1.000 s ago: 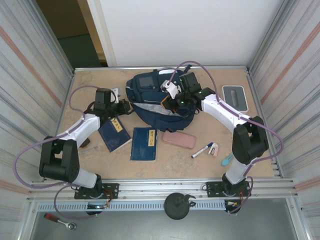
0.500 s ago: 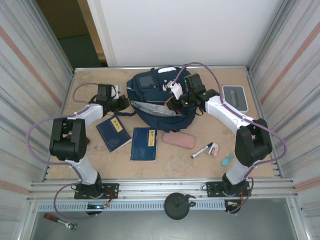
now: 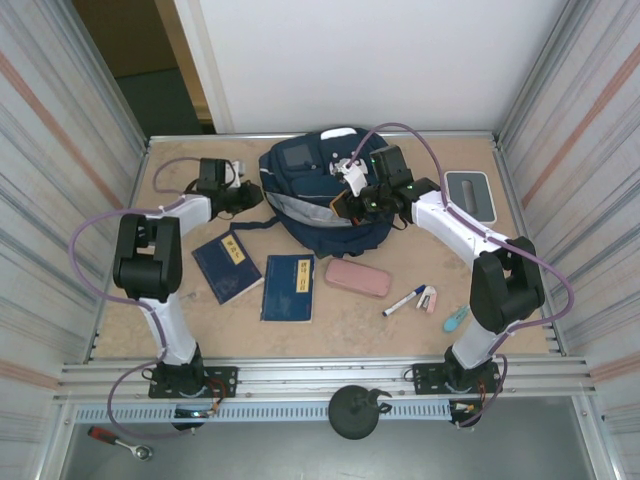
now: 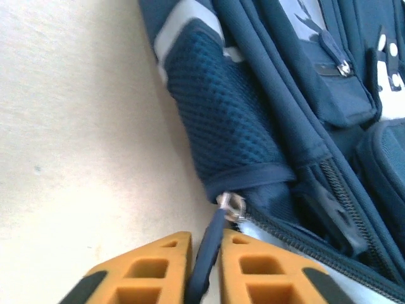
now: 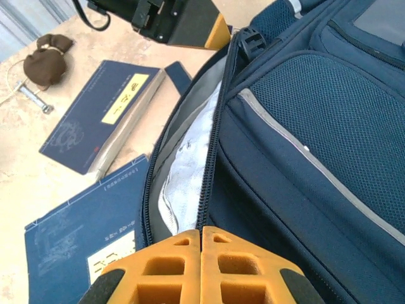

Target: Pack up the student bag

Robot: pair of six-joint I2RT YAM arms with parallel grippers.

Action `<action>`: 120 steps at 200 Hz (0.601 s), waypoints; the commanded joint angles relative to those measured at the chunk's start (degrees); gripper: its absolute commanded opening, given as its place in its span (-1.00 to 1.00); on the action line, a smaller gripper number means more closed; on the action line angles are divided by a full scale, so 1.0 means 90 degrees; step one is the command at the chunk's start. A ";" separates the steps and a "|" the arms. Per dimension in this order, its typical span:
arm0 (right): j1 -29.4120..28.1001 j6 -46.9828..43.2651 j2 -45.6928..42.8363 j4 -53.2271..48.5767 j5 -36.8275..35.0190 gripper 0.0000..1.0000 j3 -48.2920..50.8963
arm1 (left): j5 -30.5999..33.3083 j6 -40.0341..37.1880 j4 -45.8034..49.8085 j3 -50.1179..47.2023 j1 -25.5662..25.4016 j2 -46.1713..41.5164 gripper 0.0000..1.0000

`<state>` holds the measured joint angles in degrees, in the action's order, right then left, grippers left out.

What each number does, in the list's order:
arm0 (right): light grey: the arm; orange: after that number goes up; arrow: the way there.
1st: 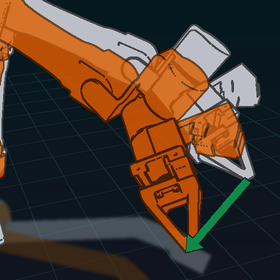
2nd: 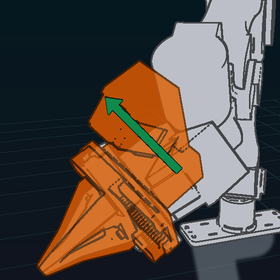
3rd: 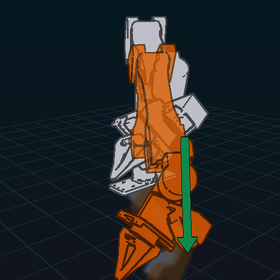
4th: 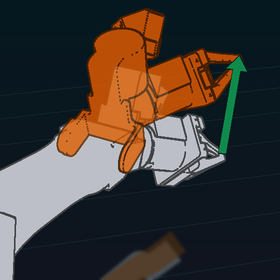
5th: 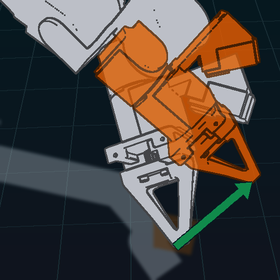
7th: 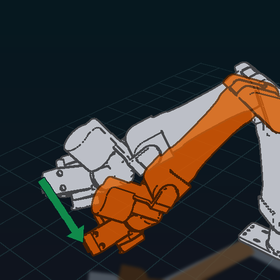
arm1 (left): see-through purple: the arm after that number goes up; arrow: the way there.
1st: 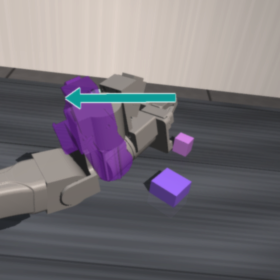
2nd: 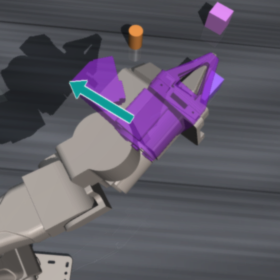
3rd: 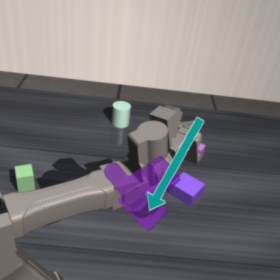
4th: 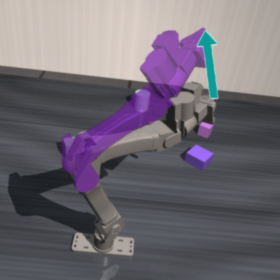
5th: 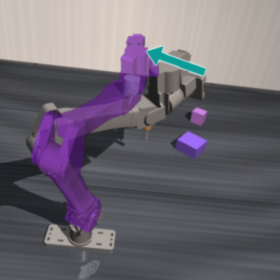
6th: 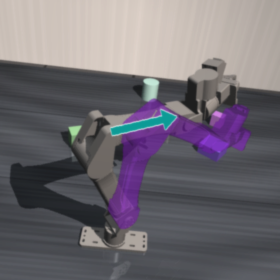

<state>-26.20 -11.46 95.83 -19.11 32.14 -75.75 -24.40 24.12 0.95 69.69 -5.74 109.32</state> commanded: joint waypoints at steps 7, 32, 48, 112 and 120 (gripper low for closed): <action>-0.0034 0.0486 0.0018 -0.0036 -0.0230 -1.00 -0.0218 | 0.0604 -0.0002 -0.0223 -0.0224 0.0324 -0.0410 -0.34; -0.0280 0.0574 0.0483 -0.0512 -0.0876 -1.00 -0.0921 | 0.0667 -0.0183 -0.0227 -0.0794 0.0335 -0.1306 0.20; -0.0393 0.0525 0.0690 -0.0769 -0.1280 -1.00 -0.1348 | 0.0522 -0.0474 -0.0456 -0.1195 0.0330 -0.1993 0.42; -0.0826 -0.0615 0.0277 -0.0198 -0.2755 -1.00 -0.1437 | -0.1521 -0.2794 -0.1523 -0.1574 -0.0281 -0.2862 0.68; -0.0823 -0.0756 0.0194 -0.0137 -0.2689 -1.00 -0.1445 | -0.1720 -0.3175 -0.1304 -0.1380 -0.0401 -0.2737 0.68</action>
<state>-32.84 -11.97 101.97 -24.71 12.29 -87.11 -30.04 9.26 -11.25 54.87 -6.46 82.30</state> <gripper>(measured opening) 0.054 0.837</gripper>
